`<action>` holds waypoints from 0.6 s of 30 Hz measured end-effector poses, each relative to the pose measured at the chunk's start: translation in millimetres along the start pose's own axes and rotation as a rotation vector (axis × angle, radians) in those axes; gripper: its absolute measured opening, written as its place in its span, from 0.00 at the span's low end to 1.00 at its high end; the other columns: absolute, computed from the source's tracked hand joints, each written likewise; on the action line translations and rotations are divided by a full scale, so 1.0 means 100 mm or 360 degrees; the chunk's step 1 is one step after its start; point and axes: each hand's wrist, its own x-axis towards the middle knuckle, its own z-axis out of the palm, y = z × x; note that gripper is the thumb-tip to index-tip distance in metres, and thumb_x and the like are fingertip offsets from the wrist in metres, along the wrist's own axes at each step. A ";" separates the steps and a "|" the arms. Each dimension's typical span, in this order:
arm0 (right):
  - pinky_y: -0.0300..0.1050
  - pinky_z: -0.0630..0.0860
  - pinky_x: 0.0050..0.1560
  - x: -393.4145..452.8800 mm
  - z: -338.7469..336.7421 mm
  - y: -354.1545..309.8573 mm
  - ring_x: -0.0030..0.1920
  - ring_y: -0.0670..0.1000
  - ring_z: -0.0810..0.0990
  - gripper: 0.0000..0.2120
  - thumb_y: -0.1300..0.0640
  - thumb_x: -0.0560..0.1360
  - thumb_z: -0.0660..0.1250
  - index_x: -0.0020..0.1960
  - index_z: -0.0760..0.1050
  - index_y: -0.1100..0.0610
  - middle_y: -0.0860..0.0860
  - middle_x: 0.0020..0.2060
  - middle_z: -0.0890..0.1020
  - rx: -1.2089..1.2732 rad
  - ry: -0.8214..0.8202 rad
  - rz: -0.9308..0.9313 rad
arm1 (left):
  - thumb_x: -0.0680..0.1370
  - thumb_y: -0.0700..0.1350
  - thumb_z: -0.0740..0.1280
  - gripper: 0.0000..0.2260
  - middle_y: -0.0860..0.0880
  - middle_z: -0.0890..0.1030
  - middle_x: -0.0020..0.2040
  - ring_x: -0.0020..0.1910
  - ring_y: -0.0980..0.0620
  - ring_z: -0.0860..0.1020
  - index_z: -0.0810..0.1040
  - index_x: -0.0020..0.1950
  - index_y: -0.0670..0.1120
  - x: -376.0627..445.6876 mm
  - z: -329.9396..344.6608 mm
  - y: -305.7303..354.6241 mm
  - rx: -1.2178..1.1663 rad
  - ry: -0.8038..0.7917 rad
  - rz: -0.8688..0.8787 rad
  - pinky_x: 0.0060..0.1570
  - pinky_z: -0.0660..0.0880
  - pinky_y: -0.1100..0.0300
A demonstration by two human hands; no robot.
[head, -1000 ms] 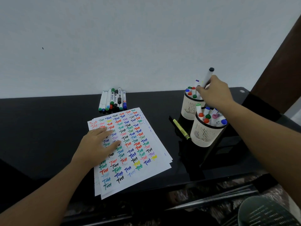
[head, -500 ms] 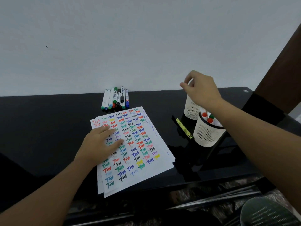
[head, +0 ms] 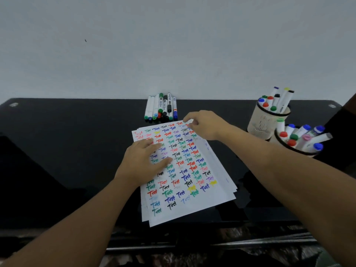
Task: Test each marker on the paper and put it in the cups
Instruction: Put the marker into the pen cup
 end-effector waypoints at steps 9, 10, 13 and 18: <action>0.60 0.75 0.65 0.66 0.30 -0.04 0.63 0.60 0.75 0.20 0.55 0.85 0.59 0.75 0.69 0.41 0.55 0.66 0.73 -0.0140 -0.0048 0.0061 | 0.73 0.75 0.60 0.36 0.55 0.66 0.77 0.77 0.53 0.60 0.71 0.76 0.57 0.02 0.02 -0.02 -0.0032 0.0042 0.0021 0.78 0.56 0.48; 0.61 0.75 0.65 0.70 0.32 -0.05 0.63 0.60 0.74 0.20 0.55 0.84 0.58 0.74 0.69 0.41 0.55 0.65 0.73 -0.0164 -0.0040 0.0055 | 0.73 0.75 0.60 0.36 0.55 0.67 0.77 0.77 0.53 0.61 0.71 0.76 0.57 0.02 0.03 -0.02 -0.0037 0.0058 0.0028 0.78 0.56 0.48; 0.61 0.75 0.64 0.79 0.36 -0.05 0.62 0.59 0.74 0.19 0.54 0.84 0.59 0.73 0.70 0.41 0.54 0.64 0.72 -0.0224 -0.0010 0.0060 | 0.73 0.75 0.60 0.36 0.55 0.68 0.77 0.77 0.53 0.61 0.72 0.75 0.57 0.03 0.05 -0.04 -0.0042 0.0082 0.0043 0.78 0.57 0.48; 0.57 0.76 0.58 0.82 0.39 -0.02 0.57 0.57 0.75 0.11 0.48 0.83 0.61 0.64 0.74 0.46 0.53 0.59 0.75 -0.0343 0.0101 0.0034 | 0.73 0.75 0.59 0.36 0.55 0.67 0.77 0.77 0.54 0.60 0.71 0.75 0.57 0.03 0.05 -0.04 -0.0035 0.0075 0.0041 0.78 0.56 0.48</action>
